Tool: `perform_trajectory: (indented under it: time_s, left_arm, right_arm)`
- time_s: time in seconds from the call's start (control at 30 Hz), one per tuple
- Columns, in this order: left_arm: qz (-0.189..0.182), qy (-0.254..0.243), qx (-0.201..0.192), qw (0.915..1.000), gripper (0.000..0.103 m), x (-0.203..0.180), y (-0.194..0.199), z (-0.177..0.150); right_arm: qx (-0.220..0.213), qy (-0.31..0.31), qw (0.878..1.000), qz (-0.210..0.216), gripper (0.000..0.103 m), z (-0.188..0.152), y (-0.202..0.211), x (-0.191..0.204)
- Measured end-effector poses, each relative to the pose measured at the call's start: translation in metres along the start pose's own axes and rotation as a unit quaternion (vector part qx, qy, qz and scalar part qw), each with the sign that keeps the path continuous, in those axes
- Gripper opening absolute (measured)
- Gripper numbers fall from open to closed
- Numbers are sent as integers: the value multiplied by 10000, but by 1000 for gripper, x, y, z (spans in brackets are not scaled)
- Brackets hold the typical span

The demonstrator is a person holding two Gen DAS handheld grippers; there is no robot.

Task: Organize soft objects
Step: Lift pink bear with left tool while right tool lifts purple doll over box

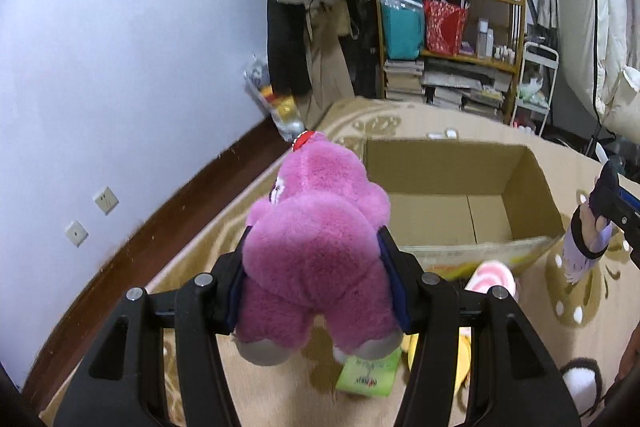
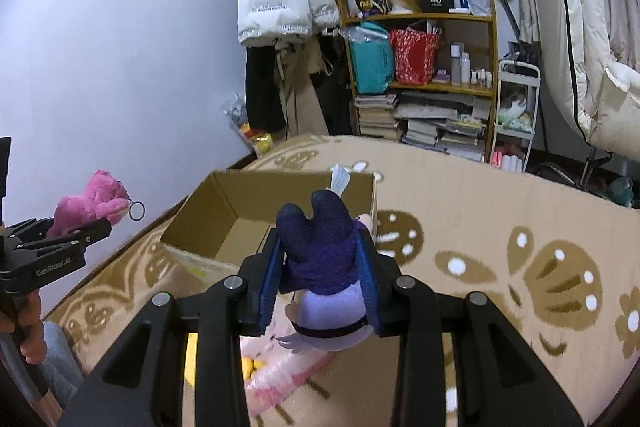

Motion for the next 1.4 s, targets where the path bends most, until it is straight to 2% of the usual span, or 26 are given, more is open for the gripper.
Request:
perform_trajectory:
  time_s: [0.27,0.63,0.93,1.13,1.4]
  left_arm:
    - [178,-284,-362,9988,55,-12,-11,30]
    - [231,-510,-494,9972,55,-29,-41,51]
    - [9,-634,-216,9978,55,-53,-70,45]
    - [29,-723,-136,9973,55,-66,-80,39]
    - [-97,-615,42,9980,55,-68,-88,31]
  right_arm:
    - [-212,72,9997,55,38,23,-21,2]
    - [-348,82,9989,291,38,44,-57,9]
    - [-72,143,9997,182,38,29,-84,3]
    - [194,187,9993,261,38,10,-100,-1]
    - [305,192,9989,294,38,2,-105,-2]
Point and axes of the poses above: each gripper's, at about its wrist camera, not at the fingertips, and y roughly against the way its jaws point, x to its left, z to its top, the point moved 9 cm from there along -y, roughly the way its jaws point, and after that the axes turned 1 degree about z, right-handed, at the moved point
